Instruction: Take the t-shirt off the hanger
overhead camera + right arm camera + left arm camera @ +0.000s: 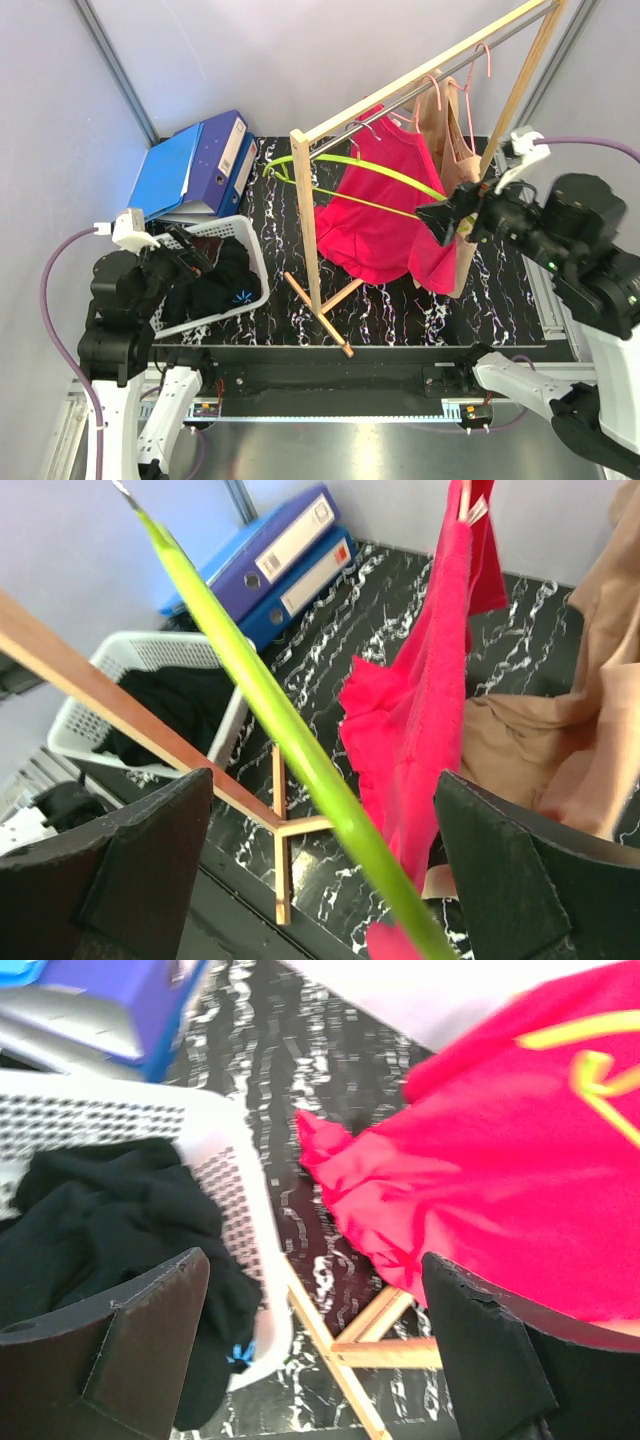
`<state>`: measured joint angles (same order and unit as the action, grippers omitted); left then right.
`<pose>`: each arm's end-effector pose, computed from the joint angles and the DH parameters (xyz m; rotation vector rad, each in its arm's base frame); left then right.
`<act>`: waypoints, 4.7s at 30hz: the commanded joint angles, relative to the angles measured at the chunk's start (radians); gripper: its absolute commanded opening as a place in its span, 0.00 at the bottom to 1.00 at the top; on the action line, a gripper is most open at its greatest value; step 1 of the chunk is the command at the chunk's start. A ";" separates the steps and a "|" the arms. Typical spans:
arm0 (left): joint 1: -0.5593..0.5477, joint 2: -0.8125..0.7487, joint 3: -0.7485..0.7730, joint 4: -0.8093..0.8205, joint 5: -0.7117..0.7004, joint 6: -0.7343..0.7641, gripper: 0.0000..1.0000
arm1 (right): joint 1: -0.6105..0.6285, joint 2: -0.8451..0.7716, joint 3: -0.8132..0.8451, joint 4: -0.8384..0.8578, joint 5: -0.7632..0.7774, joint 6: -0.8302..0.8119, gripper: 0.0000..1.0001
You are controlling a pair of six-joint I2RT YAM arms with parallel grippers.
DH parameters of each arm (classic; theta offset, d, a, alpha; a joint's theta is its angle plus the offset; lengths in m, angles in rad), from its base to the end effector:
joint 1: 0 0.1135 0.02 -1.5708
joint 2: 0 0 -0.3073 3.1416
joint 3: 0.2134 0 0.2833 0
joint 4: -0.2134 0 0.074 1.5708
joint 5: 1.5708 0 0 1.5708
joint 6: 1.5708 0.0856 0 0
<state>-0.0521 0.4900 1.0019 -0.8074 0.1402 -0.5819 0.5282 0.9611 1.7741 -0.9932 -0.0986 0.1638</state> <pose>0.1120 -0.0178 0.3998 -0.4020 1.8595 -0.5655 0.1230 0.0815 0.5792 -0.3959 1.7431 0.5882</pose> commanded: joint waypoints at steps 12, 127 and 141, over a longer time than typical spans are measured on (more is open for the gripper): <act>0.003 0.015 0.047 0.106 0.238 -0.013 0.91 | 0.003 -0.168 -0.293 0.229 -0.786 0.292 0.91; -0.152 0.647 -0.279 1.152 0.553 -0.285 0.60 | 0.001 -0.173 -0.956 0.596 -0.512 0.321 0.00; -0.327 0.769 -0.146 1.149 0.572 -0.180 0.54 | 0.003 -0.156 -0.969 0.597 -0.535 0.318 0.00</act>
<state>-0.3397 1.2102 0.8024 0.2298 0.6937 -0.7498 0.5293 0.8078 0.7971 -0.4683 -0.5964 0.4904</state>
